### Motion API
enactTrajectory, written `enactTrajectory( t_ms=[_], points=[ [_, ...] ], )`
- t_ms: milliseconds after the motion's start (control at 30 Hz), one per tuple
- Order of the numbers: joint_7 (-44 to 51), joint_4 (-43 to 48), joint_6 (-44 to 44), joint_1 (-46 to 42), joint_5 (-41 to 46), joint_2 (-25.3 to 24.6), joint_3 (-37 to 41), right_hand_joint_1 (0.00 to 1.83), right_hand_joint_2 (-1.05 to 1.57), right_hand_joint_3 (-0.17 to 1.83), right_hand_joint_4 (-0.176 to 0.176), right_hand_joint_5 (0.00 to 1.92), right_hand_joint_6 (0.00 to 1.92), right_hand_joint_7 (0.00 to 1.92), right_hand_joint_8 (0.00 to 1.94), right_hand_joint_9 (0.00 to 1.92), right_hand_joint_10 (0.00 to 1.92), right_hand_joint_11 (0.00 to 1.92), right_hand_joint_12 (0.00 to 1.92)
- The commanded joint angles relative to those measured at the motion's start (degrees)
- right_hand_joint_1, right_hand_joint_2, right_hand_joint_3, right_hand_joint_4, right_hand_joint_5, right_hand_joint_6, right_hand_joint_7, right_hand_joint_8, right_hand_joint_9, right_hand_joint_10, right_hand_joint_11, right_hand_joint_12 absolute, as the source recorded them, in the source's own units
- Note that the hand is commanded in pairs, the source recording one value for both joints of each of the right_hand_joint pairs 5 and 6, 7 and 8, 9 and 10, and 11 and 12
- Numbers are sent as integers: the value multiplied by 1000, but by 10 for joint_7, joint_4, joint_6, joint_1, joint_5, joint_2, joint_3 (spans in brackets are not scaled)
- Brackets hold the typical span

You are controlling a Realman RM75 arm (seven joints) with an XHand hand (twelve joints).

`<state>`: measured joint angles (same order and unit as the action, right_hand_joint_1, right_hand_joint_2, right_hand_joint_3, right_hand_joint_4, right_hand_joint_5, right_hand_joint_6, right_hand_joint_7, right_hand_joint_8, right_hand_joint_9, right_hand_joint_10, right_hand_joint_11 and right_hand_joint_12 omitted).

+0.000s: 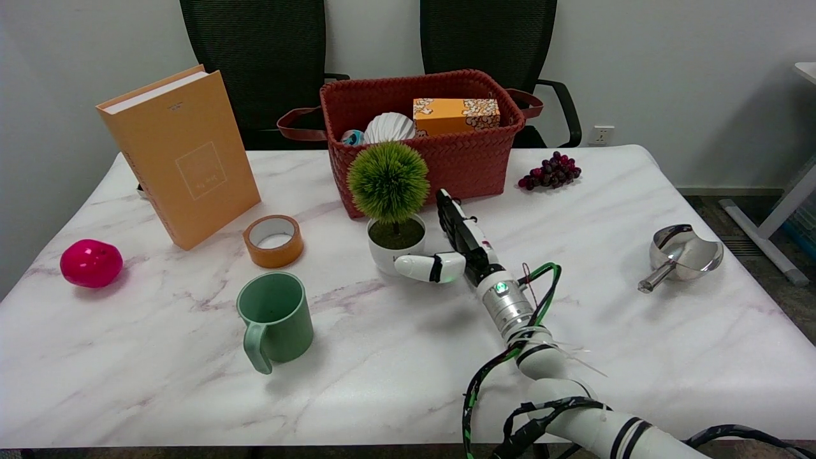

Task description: Pick up the potted plant.

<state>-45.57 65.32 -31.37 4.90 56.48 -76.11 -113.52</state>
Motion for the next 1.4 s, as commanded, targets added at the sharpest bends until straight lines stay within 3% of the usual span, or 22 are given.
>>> enactTrajectory(
  t_ms=[33,700,1400],
  points=[
    [2,-24,1,21,-4,-13,-10,1079,-184,567,0,0,0,0,0,0,0,0,0],
    [2,-50,13,46,-20,-23,-11,1105,-243,630,0,0,0,219,219,0,0,0,0],
    [-2,-82,8,54,-20,-48,-15,1109,-265,650,0,0,0,266,266,0,0,0,0]
  ],
)
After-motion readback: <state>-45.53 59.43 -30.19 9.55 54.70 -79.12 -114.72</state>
